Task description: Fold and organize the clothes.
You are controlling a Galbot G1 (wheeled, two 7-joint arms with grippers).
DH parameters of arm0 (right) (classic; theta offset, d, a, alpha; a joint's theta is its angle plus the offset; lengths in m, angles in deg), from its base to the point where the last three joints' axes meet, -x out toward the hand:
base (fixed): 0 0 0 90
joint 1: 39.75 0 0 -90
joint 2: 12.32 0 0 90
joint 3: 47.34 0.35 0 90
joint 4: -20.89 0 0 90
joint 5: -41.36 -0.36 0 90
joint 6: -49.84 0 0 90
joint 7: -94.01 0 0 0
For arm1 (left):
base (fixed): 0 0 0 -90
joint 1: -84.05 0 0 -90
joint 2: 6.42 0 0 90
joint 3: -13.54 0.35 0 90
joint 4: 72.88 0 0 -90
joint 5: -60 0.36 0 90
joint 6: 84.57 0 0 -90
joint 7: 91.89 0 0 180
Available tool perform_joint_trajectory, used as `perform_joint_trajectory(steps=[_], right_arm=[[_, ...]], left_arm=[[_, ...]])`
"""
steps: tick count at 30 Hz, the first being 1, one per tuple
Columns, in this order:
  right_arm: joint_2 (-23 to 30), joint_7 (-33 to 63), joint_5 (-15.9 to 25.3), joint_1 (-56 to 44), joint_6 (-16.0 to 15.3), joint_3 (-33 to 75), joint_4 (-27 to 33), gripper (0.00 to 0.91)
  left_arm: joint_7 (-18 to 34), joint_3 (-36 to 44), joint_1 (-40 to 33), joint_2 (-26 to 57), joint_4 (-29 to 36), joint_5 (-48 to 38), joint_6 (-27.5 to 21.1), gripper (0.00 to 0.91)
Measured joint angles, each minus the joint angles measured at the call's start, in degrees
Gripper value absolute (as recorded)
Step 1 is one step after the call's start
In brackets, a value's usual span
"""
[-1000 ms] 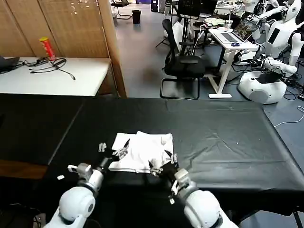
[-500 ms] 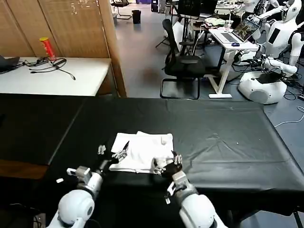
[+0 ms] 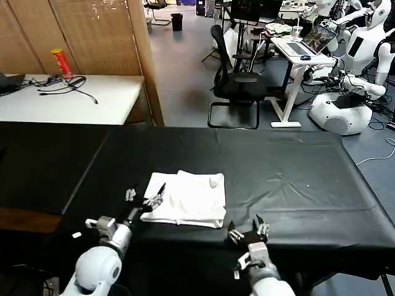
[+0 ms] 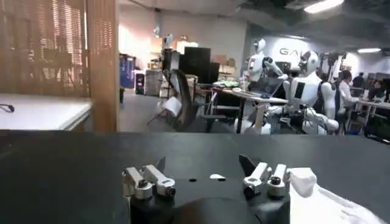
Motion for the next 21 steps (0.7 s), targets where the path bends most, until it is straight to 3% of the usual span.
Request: perform_joint_trajectory(steps=[10, 21], right_arm=[[-1.6, -1.6, -10.5, -1.9, 6.2, 6.2, -8.4, 0.878], [-1.6, -2.0, -11.7, -1.0, 6.7, 8.1, -11.0, 0.878]], left_arm=[[0.8, -2.4, -1.5, -1.7, -4.1, -11.9, 0.1, 0.878], [2.9, -3.0, -0.7, -3.1, -7.2, -19.0, -1.7, 0.878]])
